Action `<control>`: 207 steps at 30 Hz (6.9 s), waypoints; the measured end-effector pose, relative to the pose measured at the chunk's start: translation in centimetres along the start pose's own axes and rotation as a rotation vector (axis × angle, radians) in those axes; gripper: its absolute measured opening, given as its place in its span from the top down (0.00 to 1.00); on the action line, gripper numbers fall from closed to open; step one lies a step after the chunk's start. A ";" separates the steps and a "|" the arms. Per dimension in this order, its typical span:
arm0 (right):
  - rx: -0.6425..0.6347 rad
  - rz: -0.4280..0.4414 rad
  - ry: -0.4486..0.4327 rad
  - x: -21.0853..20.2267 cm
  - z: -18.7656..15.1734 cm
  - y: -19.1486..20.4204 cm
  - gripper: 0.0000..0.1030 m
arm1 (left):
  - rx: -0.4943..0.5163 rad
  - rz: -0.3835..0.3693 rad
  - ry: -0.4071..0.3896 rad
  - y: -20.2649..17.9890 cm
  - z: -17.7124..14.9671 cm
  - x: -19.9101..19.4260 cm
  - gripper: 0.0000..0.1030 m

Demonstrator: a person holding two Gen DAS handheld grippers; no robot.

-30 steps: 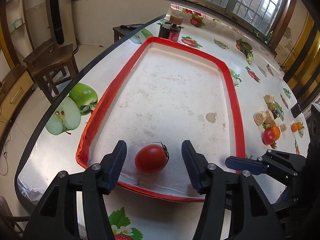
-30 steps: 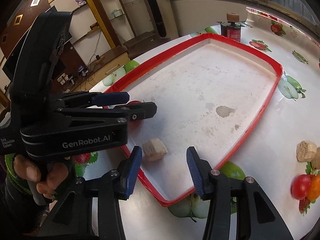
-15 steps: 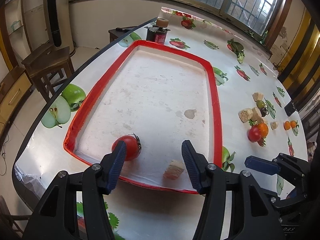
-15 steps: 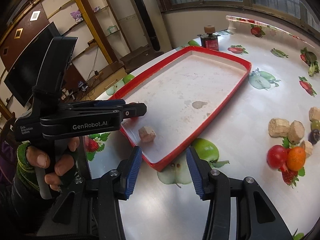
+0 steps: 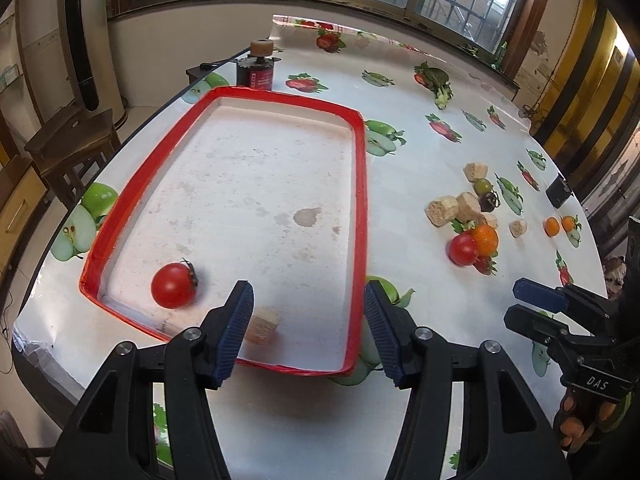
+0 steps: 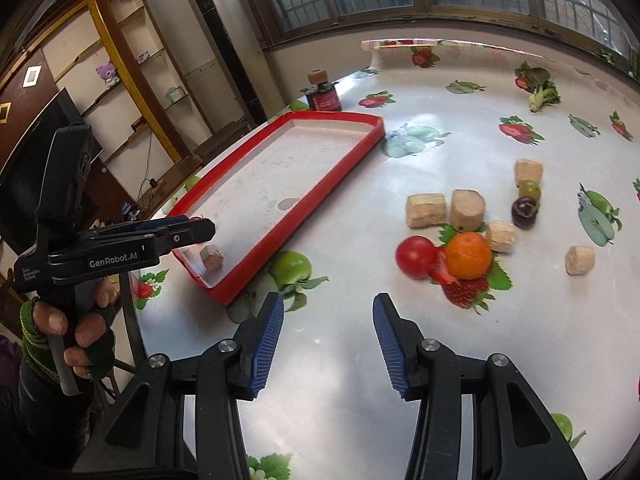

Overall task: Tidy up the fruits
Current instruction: 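Move both tools back to the fruit cluster on the table, then grasp a second red tomato with the left tool while the right tool grasps an orange, then carry the tomato and orange over the red-rimmed tray with both tools, then open the right tool to drop the orange while the left tool releases the tomato, then move both tools back to the beige blocks on the table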

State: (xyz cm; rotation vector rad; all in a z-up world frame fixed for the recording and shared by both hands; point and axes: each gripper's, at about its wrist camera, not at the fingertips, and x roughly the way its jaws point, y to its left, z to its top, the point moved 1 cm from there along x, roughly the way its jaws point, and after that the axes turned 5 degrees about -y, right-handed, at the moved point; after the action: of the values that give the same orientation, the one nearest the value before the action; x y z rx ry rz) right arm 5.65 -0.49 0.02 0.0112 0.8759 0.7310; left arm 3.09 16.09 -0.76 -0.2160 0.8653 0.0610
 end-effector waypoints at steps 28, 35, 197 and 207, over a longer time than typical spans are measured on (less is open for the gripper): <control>0.237 -0.221 -0.094 -6.9 -3.2 -13.5 0.52 | 0.220 -0.101 0.088 -13.4 -1.4 4.2 0.46; 0.304 -0.391 -0.145 -8.8 -2.6 -19.0 0.52 | 0.186 -0.130 0.106 -14.0 0.0 6.3 0.46; 0.039 -0.104 -0.021 1.1 -1.1 0.3 0.43 | 0.000 -0.020 -0.029 -2.4 1.1 0.9 0.31; 0.126 -0.184 -0.074 -2.5 -2.7 -4.1 0.41 | 0.082 -0.113 -0.005 -7.5 -0.1 1.5 0.31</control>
State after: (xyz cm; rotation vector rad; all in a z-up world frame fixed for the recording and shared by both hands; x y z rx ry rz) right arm 5.07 -5.85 -1.19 0.0687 0.8393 0.4997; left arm 5.04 8.69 -0.79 -0.1876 0.8473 -0.0792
